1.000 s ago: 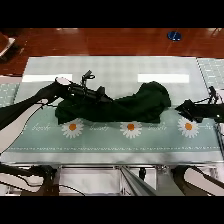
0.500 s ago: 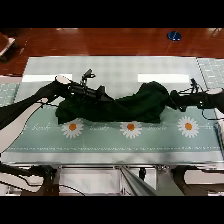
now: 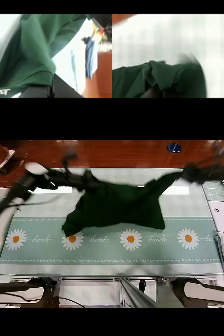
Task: Fold the shirts.
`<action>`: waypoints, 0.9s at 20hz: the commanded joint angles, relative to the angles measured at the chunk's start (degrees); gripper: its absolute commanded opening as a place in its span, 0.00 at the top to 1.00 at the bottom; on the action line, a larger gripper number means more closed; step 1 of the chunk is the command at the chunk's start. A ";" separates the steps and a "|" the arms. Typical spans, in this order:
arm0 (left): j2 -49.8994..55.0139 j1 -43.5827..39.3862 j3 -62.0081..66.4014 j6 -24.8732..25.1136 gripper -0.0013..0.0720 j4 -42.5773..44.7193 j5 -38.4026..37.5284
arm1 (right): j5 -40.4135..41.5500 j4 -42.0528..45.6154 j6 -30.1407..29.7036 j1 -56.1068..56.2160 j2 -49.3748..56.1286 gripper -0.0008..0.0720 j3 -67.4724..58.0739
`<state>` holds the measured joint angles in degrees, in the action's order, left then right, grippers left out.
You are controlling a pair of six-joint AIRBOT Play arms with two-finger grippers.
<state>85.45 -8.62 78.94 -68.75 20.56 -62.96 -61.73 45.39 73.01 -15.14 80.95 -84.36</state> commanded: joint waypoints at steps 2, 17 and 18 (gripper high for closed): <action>-11.80 7.78 15.56 -0.07 0.96 -0.09 -0.09 | -2.21 2.75 0.70 0.09 -11.63 0.95 -18.27; -50.56 19.06 18.95 -8.11 0.96 28.57 -16.04 | -16.59 18.45 6.29 0.09 -48.48 0.95 -17.99; -51.52 19.06 16.13 -8.15 0.96 28.59 -17.62 | -16.79 16.52 6.32 0.09 -48.98 0.95 -15.02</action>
<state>37.82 10.20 98.83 -75.02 44.40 -73.69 -75.11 62.61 77.89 -15.09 34.54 -102.74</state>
